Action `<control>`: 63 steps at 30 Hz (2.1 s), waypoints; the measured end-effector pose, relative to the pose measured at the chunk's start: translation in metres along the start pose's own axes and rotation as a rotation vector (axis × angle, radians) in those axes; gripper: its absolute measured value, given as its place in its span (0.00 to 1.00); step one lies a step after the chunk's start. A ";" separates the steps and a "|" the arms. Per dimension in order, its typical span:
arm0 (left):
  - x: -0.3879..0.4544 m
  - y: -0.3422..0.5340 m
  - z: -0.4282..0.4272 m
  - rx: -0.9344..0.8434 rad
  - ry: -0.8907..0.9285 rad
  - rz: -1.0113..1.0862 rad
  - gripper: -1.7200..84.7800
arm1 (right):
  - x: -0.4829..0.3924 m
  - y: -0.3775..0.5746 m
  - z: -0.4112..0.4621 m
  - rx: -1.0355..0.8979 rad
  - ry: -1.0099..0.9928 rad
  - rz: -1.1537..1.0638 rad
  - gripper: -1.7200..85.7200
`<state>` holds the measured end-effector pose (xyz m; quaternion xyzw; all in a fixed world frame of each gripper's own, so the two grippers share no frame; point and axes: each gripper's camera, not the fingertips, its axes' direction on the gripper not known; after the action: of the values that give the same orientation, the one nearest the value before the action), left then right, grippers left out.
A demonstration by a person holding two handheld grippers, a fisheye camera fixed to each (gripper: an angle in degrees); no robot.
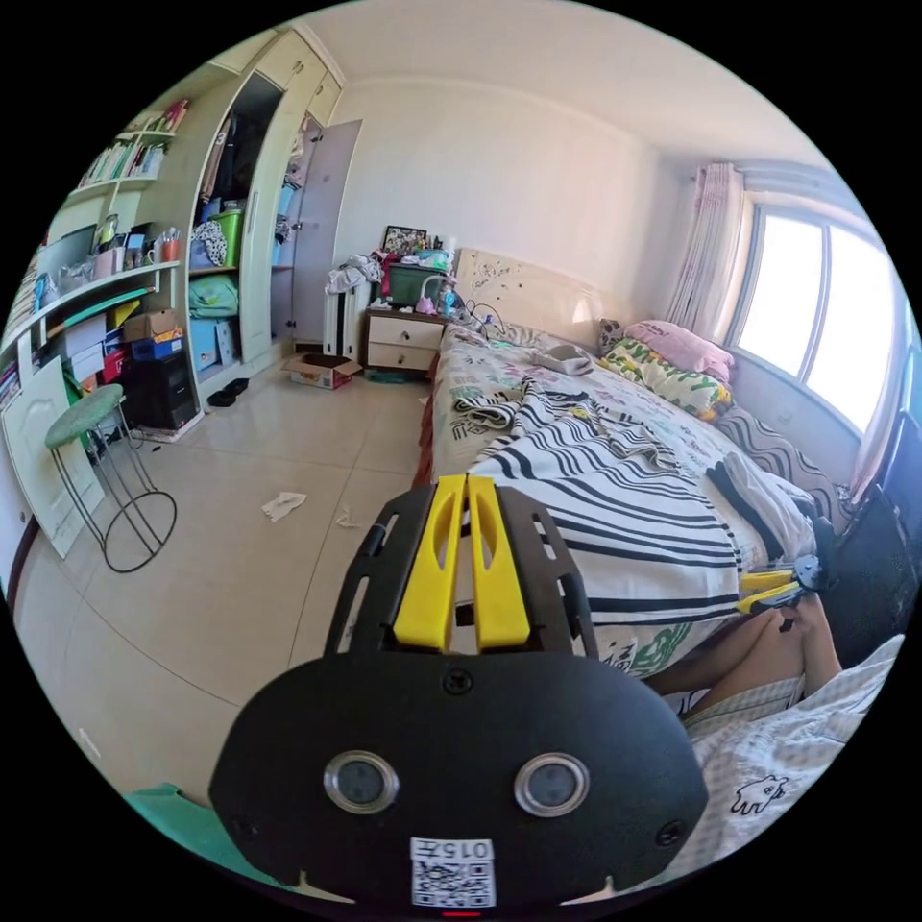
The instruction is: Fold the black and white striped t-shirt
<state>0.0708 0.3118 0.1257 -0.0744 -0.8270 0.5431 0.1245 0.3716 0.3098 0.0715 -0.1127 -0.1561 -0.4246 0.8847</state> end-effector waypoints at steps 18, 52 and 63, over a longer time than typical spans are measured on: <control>0.081 0.008 0.006 -0.482 0.264 0.422 0.02 | 0.024 0.060 -0.102 -0.125 0.017 0.182 0.01; -0.019 -0.003 -0.072 -0.265 0.583 0.234 0.01 | -0.002 0.055 -0.255 0.257 -0.186 0.243 0.02; -0.070 -0.205 0.076 -0.125 0.609 -0.226 0.01 | 0.157 -0.133 -0.329 0.538 -0.338 0.515 0.01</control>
<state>0.1181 0.1450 0.2759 -0.1485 -0.7866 0.4270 0.4206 0.4188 0.0063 -0.1658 0.0191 -0.3716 -0.1085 0.9218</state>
